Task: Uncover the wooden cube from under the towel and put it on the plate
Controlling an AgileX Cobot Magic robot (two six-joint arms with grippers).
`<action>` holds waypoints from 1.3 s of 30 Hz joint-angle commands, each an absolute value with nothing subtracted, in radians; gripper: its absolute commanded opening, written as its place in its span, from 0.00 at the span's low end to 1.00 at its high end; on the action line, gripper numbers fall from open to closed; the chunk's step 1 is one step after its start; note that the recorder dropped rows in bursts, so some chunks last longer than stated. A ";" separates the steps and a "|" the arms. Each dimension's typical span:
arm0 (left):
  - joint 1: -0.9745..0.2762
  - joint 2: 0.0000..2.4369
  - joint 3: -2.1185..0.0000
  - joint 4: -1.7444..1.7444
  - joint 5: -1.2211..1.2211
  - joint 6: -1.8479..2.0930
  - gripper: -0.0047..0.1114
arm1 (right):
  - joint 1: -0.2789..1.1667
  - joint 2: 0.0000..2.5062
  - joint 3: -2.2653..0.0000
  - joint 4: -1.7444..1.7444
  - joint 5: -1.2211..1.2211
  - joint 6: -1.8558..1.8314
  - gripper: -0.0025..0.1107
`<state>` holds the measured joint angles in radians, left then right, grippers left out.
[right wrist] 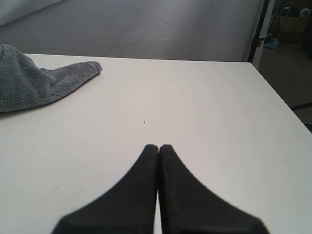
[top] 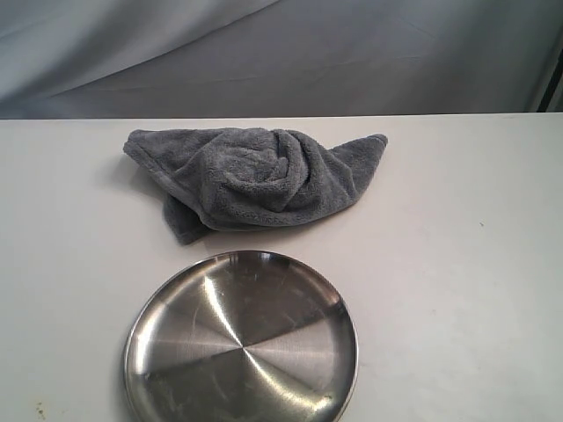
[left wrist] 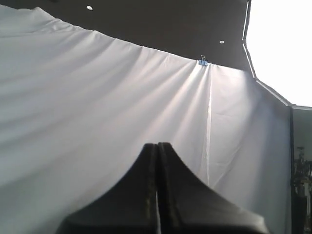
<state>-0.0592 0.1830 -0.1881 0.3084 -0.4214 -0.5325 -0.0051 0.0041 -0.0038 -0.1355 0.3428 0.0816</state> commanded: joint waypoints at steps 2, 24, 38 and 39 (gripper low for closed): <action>-0.058 0.492 -0.304 0.566 -0.507 -0.537 0.04 | -0.010 0.000 0.000 -0.136 0.343 0.090 0.02; -0.058 1.266 -0.538 0.642 -0.920 -0.548 0.04 | -0.010 0.000 0.000 -0.136 0.343 0.090 0.02; -0.058 1.299 -0.566 0.647 -0.918 -0.544 0.33 | -0.010 0.000 0.000 -0.136 0.343 0.090 0.02; -0.058 1.303 -0.566 0.647 -0.918 -0.544 0.42 | -0.010 0.000 0.000 -0.136 0.343 0.090 0.02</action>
